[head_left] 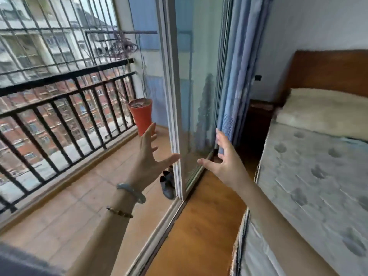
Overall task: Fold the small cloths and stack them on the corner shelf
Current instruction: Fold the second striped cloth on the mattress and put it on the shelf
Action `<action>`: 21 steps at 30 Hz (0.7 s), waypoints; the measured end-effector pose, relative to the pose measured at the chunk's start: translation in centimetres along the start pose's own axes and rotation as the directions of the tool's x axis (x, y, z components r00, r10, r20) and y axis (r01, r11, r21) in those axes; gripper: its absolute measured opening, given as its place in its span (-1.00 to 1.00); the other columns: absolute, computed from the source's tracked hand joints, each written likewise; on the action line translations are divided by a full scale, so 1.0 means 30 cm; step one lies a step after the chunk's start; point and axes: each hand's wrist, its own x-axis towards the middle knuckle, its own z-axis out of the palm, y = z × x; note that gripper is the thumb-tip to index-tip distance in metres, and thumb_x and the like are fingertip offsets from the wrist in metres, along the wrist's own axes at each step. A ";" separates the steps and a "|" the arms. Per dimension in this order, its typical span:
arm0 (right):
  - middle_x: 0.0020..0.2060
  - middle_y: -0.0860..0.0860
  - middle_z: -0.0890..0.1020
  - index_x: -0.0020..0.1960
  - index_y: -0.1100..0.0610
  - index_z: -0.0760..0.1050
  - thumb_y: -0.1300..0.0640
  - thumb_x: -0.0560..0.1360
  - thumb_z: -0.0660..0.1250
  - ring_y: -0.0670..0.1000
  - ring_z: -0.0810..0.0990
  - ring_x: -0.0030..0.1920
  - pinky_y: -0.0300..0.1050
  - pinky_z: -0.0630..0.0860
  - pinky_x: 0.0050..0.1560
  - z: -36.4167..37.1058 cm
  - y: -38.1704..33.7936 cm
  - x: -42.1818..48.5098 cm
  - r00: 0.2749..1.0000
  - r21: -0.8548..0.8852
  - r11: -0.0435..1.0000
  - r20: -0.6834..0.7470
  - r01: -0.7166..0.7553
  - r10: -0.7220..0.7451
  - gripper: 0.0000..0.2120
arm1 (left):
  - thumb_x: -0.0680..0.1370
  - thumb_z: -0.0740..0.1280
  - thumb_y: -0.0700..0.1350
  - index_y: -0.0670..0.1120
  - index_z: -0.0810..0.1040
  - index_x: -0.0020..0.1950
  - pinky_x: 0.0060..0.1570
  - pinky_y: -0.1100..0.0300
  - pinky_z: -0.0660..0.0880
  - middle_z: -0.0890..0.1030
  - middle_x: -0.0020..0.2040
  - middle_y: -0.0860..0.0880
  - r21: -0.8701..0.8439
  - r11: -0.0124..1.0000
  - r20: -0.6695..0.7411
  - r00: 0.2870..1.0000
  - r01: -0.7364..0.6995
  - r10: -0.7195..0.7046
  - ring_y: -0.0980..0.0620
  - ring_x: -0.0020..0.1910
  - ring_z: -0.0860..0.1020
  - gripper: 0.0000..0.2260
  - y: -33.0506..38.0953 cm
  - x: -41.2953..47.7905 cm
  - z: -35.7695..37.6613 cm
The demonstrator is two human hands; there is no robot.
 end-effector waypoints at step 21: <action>0.51 -0.06 0.19 0.54 -0.05 0.02 0.09 0.40 0.50 -0.10 0.19 0.48 0.00 0.25 0.46 -0.394 0.451 0.787 0.836 -0.059 0.970 -0.521 -0.236 0.172 -0.11 | 0.39 0.48 0.05 0.02 0.03 0.53 0.33 0.21 0.30 0.13 0.49 0.12 -0.356 0.930 0.393 0.890 -0.085 0.232 0.20 0.42 0.23 -0.14 -0.322 1.114 0.632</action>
